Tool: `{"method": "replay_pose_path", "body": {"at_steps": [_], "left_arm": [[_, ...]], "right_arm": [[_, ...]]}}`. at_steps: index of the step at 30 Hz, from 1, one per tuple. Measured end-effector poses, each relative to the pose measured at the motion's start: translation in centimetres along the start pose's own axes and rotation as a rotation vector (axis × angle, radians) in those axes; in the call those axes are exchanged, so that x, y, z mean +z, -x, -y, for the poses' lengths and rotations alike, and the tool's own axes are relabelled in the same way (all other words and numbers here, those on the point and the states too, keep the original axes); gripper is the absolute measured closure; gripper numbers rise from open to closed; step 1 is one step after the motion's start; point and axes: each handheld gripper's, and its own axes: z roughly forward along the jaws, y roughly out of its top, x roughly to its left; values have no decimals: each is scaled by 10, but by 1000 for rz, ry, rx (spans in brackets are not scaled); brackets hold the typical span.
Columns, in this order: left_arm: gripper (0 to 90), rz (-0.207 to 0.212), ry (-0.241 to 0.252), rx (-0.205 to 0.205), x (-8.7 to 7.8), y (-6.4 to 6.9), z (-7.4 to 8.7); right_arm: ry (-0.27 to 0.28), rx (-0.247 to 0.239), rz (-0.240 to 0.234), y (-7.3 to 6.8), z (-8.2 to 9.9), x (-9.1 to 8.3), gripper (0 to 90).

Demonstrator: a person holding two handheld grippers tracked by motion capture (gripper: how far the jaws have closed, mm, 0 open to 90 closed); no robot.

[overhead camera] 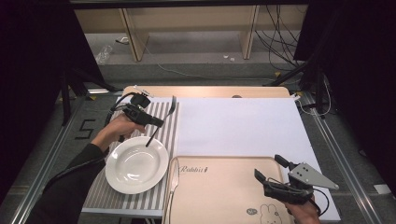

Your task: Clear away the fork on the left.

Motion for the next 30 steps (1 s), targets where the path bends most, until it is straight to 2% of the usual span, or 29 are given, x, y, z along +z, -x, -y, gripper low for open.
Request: {"method": "replay_pose_path", "body": {"at_steps": [7,14,23,30], "left_arm": [[842,56,-5,50,14,30,14],[842,140,-25,41,31,53,31],[842,195,-21,34,38,73,41],[842,215,-86,64,49,92,53]], "right_arm": [[0,-1,0,0,0,0,156],[2,2,1,0,0,0,156],[0,-1,3,0,0,0,156],[1,0,2,0,0,0,156]]}}
